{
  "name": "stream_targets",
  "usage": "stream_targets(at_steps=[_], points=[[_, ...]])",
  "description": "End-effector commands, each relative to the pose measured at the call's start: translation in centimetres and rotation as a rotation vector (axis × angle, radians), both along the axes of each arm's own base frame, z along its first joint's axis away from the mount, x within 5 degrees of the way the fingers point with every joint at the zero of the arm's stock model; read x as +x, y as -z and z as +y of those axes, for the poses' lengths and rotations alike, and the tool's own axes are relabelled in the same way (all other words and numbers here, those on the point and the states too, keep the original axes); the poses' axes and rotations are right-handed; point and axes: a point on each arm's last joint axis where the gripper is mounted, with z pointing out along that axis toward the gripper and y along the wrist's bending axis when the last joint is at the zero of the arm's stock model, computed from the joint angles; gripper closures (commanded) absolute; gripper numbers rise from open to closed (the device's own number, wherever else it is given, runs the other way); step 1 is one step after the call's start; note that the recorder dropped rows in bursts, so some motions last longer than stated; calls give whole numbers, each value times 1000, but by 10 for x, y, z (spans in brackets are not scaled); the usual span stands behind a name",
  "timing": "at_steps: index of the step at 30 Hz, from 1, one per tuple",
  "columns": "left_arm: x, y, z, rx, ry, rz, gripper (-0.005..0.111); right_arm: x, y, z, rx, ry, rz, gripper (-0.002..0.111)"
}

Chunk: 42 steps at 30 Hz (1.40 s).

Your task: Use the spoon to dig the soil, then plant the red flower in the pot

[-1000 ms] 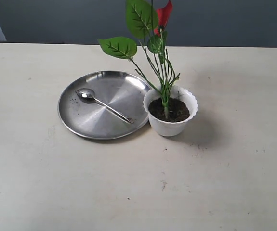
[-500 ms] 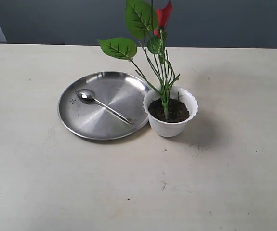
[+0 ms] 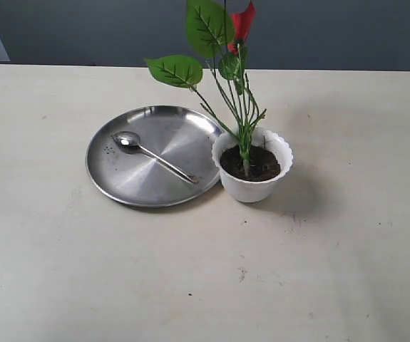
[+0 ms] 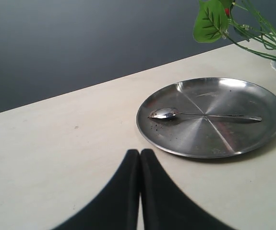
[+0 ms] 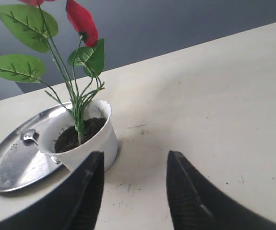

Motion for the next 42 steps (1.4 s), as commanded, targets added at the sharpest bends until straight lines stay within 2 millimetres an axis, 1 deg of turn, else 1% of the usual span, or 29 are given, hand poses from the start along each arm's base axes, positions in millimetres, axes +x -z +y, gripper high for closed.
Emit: stream_targets(at_steps=[1,13,42], points=[[0,-2,-1,-13,6,-13,106,1,-3,-1,8,18,-49,66],[0,-2,-1,-13,6,-13,106,3,-1,-6,7,116,-28,66],[0,-2,-1,-13,6,-13,106,3,-1,-6,19,119,-22,66]])
